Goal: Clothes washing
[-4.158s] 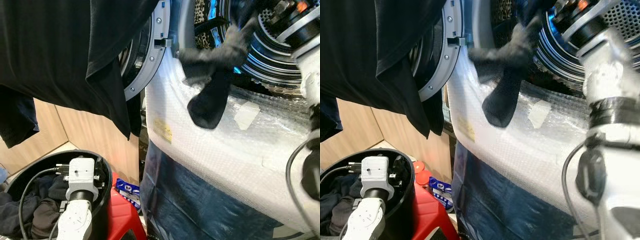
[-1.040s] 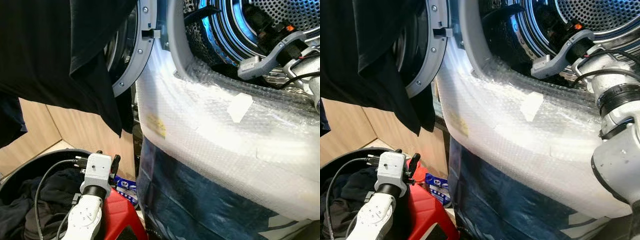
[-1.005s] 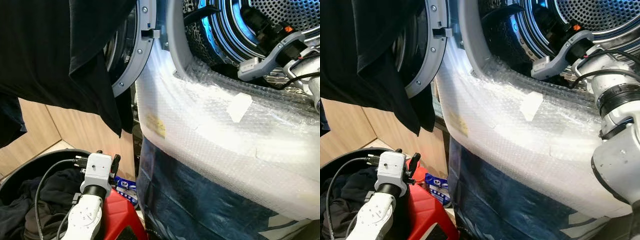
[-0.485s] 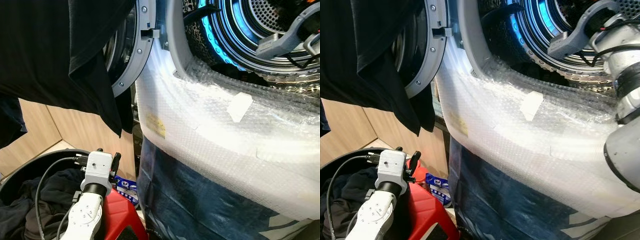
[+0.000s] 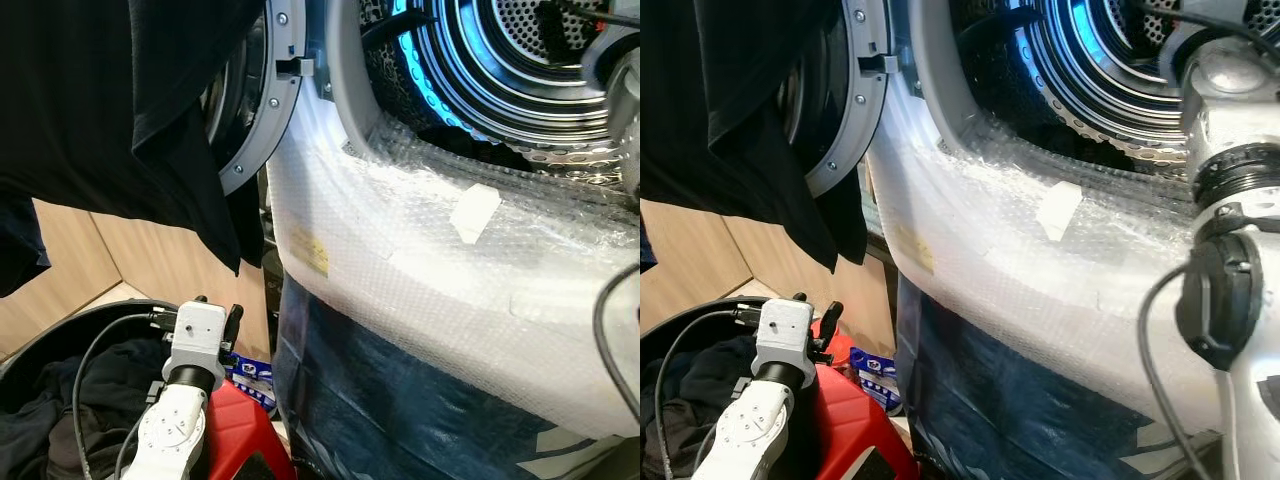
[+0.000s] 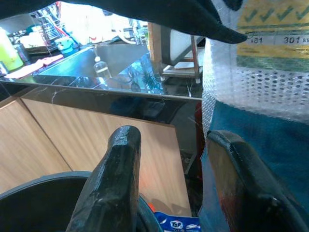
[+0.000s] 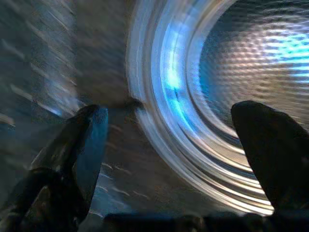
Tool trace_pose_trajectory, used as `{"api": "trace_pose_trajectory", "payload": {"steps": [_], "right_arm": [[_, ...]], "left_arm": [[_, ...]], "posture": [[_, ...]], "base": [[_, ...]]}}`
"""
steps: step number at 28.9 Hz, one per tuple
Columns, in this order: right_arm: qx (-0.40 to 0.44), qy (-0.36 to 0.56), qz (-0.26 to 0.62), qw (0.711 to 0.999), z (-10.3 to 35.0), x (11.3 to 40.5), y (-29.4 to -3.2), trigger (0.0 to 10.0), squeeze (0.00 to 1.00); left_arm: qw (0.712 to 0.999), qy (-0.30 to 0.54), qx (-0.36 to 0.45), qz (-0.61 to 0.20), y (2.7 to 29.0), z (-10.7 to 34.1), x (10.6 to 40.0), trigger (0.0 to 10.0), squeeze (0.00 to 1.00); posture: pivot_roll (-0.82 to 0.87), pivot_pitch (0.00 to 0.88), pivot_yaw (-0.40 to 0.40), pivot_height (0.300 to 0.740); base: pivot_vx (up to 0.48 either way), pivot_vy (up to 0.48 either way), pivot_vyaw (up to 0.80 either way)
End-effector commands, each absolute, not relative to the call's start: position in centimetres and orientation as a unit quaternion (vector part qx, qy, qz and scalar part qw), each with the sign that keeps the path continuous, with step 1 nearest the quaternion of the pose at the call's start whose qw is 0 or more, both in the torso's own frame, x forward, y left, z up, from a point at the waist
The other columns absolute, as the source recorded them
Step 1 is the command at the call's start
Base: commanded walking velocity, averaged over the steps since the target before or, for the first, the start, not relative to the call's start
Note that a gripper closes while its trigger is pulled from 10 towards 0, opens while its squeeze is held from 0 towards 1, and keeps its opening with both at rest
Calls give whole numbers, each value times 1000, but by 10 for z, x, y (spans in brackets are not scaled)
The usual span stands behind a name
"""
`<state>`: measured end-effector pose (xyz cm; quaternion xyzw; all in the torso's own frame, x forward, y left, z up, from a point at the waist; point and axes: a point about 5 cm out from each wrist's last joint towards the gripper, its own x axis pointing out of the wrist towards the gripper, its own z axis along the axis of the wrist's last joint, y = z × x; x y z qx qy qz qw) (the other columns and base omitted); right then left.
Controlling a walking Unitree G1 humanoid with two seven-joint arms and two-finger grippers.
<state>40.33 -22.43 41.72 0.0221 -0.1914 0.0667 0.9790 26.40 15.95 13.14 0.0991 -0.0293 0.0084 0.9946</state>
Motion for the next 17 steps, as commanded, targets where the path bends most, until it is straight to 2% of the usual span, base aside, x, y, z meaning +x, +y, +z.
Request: {"api": "trace_pose_trajectory", "payload": {"steps": [1,2,5,6,11,12,17], "right_arm": [[78,-233,153,957,424,399,-214,10000,0],[112,-252,202,940,422,398,-207,10000,0],[123,-313,284,898,418,386,-192,10000,0],[132,-347,320,872,414,372,-190,10000,0],[121,-420,443,783,401,318,-189,10000,0],[118,-423,497,748,389,298,-185,10000,0],[137,-397,605,676,363,254,-167,10000,0]], "left_arm": [[994,-32,101,7,157,134,263,10000,0],[994,-32,101,7,156,134,263,10000,0],[995,-32,99,6,155,133,263,10000,0],[995,-32,97,7,154,133,263,10000,0],[996,-28,89,15,157,131,262,10000,0],[995,-31,91,15,158,132,262,10000,0],[993,-55,100,23,162,140,264,10000,0]], "posture": [[15,0,0,740],[15,0,0,740],[7,4,-5,740],[7,4,-5,740],[-15,12,2,740],[-17,10,0,740],[-15,11,2,740]], "base": [[0,0,0],[0,0,0],[0,0,0],[0,0,0],[0,0,0],[0,0,0],[0,0,0]]}}
